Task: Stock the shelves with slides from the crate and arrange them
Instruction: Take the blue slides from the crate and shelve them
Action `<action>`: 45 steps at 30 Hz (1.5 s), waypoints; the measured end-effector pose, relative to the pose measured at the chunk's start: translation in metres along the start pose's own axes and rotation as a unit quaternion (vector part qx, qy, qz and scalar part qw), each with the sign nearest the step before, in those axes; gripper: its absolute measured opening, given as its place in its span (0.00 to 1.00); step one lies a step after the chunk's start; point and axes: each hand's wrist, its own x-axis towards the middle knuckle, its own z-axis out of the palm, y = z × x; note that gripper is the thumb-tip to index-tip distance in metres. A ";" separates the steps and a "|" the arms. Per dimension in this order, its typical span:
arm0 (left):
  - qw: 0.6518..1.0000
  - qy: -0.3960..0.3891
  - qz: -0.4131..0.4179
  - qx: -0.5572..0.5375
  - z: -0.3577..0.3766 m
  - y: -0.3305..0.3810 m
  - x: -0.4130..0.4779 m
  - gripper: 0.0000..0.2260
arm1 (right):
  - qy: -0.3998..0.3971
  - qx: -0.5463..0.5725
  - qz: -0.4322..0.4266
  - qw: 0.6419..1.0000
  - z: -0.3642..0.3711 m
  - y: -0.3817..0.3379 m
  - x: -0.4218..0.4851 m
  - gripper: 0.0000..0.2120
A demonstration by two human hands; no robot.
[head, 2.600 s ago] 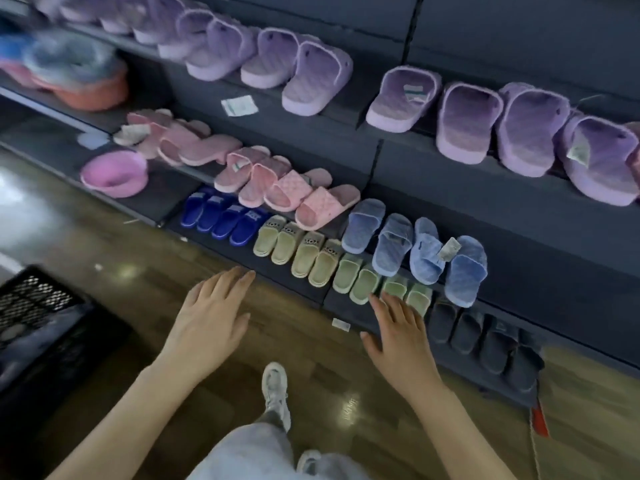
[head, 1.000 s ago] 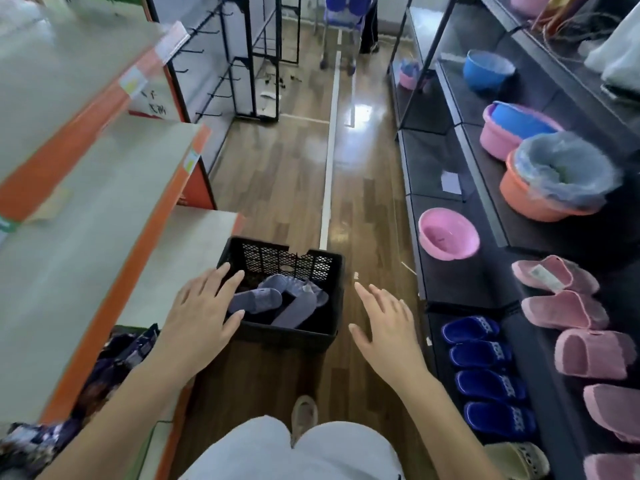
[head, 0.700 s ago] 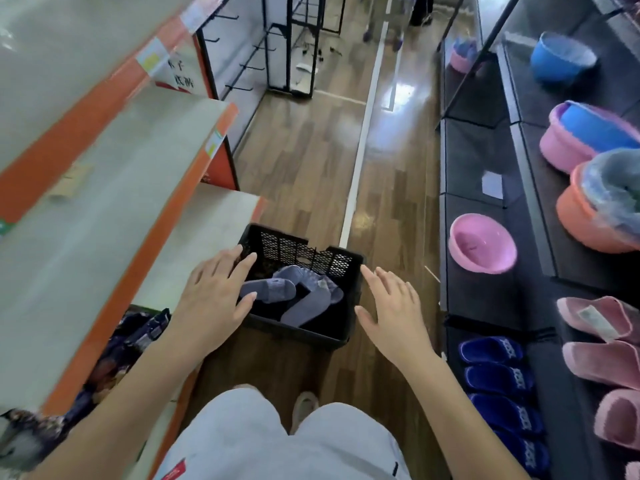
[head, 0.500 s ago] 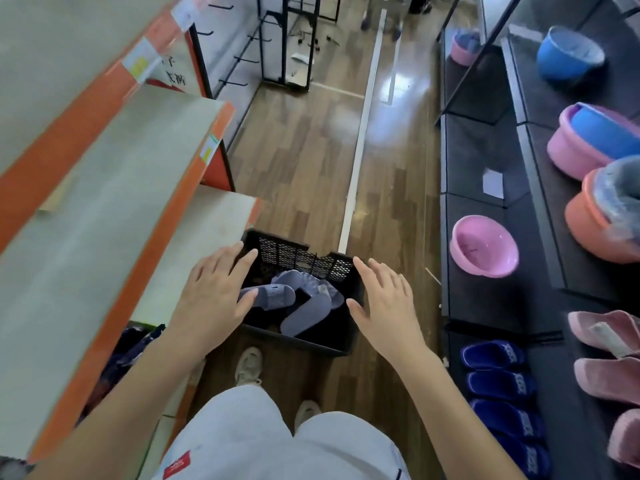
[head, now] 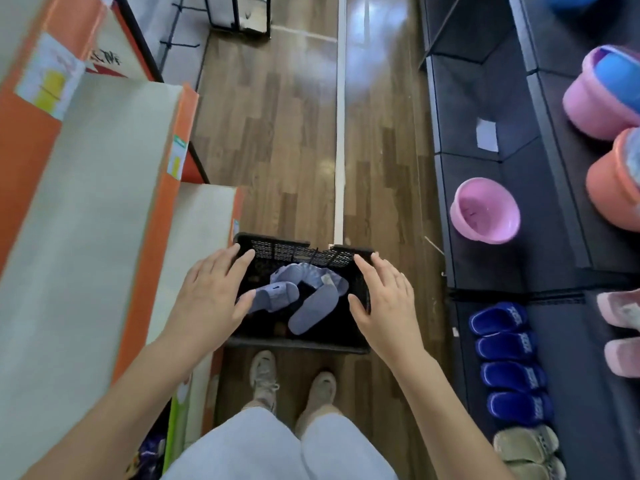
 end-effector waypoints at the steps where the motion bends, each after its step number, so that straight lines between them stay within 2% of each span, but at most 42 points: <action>1: 1.000 -0.003 0.005 0.003 0.007 -0.003 0.005 0.23 | -0.008 0.002 0.008 1.000 0.007 0.002 0.004 0.27; 7: 0.994 -0.105 0.017 0.031 0.053 -0.016 0.029 0.30 | -0.048 0.030 0.050 0.997 0.057 0.024 0.030 0.27; 12: 0.990 -0.142 0.010 0.024 0.118 -0.033 0.045 0.29 | -0.094 0.074 0.077 0.990 0.126 0.056 0.059 0.25; 20: 0.978 -0.194 -0.064 -0.036 0.259 -0.048 0.079 0.25 | -0.140 0.145 0.150 0.968 0.266 0.118 0.098 0.24; 28: 0.945 -0.294 -0.133 -0.054 0.431 -0.073 0.104 0.25 | -0.174 0.219 0.232 0.932 0.407 0.182 0.115 0.24; 33: 0.913 -0.312 -0.218 -0.145 0.531 -0.100 0.109 0.27 | -0.186 0.228 0.273 0.916 0.482 0.211 0.123 0.23; 35: 0.901 -0.282 -0.250 -0.213 0.559 -0.111 0.116 0.28 | -0.188 0.238 0.280 0.911 0.506 0.218 0.128 0.23; 37: 0.905 -0.220 -0.275 -0.238 0.582 -0.121 0.129 0.29 | -0.189 0.248 0.284 0.906 0.527 0.223 0.133 0.23; 39: 0.915 -0.207 -0.287 -0.196 0.599 -0.129 0.145 0.35 | -0.188 0.257 0.282 0.905 0.545 0.227 0.139 0.23; 41: 0.922 -0.237 -0.274 -0.139 0.615 -0.136 0.158 0.40 | -0.182 0.267 0.274 0.906 0.559 0.231 0.145 0.23; 45: 0.920 -0.295 -0.234 -0.106 0.638 -0.142 0.161 0.34 | -0.164 0.292 0.269 0.903 0.576 0.233 0.155 0.22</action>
